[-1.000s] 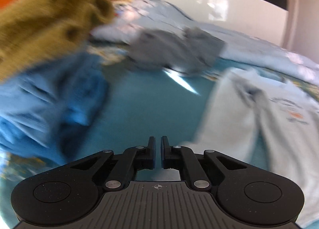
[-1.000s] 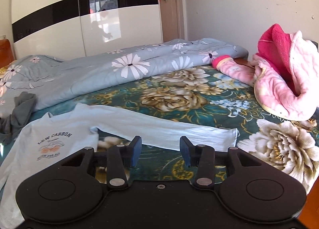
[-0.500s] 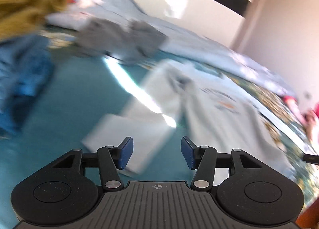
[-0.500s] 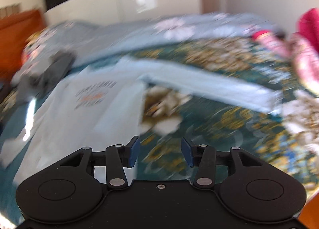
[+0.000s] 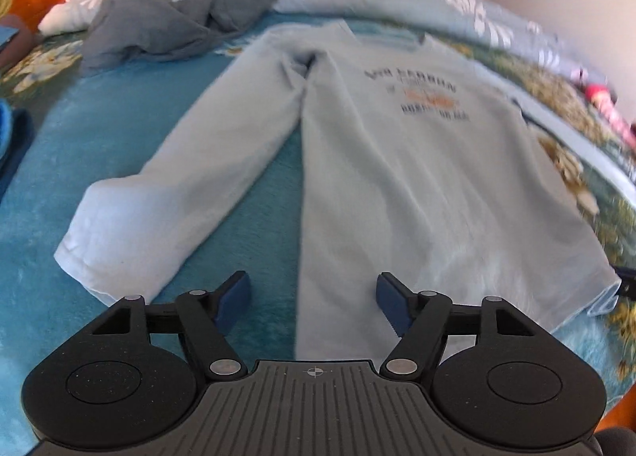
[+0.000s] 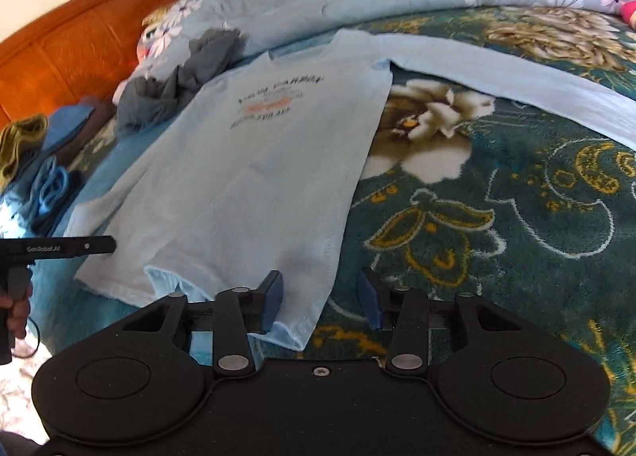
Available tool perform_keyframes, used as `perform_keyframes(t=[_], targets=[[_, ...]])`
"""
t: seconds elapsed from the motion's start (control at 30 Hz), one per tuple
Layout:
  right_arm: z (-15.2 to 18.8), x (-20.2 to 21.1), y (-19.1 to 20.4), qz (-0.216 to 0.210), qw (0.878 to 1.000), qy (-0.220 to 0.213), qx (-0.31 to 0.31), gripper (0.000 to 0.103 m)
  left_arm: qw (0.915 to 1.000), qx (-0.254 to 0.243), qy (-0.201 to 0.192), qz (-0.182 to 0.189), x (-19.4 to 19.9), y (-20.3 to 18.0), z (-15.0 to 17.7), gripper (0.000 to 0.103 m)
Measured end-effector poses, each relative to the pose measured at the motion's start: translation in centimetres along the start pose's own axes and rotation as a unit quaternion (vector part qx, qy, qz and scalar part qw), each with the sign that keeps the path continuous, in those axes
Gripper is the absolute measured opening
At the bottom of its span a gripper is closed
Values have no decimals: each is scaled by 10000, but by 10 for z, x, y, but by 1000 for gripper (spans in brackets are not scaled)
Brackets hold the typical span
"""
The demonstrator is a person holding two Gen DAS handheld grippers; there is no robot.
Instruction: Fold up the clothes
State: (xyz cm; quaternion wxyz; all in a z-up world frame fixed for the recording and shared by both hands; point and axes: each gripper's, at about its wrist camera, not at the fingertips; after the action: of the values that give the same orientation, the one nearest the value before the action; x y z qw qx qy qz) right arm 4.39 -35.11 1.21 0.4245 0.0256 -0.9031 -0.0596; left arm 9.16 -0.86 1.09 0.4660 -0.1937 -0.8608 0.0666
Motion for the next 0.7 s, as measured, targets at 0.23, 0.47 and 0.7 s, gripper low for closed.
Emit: perform_keyframes(t=[0.23,0.47,0.7], targets=[[-15,-3,10,196,9933,1032,-483,7,9958,713,522,-219,-1,-5,-10,56],[-47,13,-4,812,9809,1557,-834,4,9884,1281,741,-330,15,-8,-28,1],[-65,21,-11,1292,9764,1728,-85,4,9859,1345,868,-493,29,-31,-32,1]])
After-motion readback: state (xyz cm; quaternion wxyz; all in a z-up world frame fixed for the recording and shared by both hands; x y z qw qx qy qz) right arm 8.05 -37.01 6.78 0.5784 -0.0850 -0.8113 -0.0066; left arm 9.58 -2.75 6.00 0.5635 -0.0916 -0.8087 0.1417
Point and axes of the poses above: each gripper's, at about its wrist camera, not at the fingertips, and x roughly against the way its jaws point, y to its left, z to its underside, and after that the axes turned 14 degrees about z, right-handed
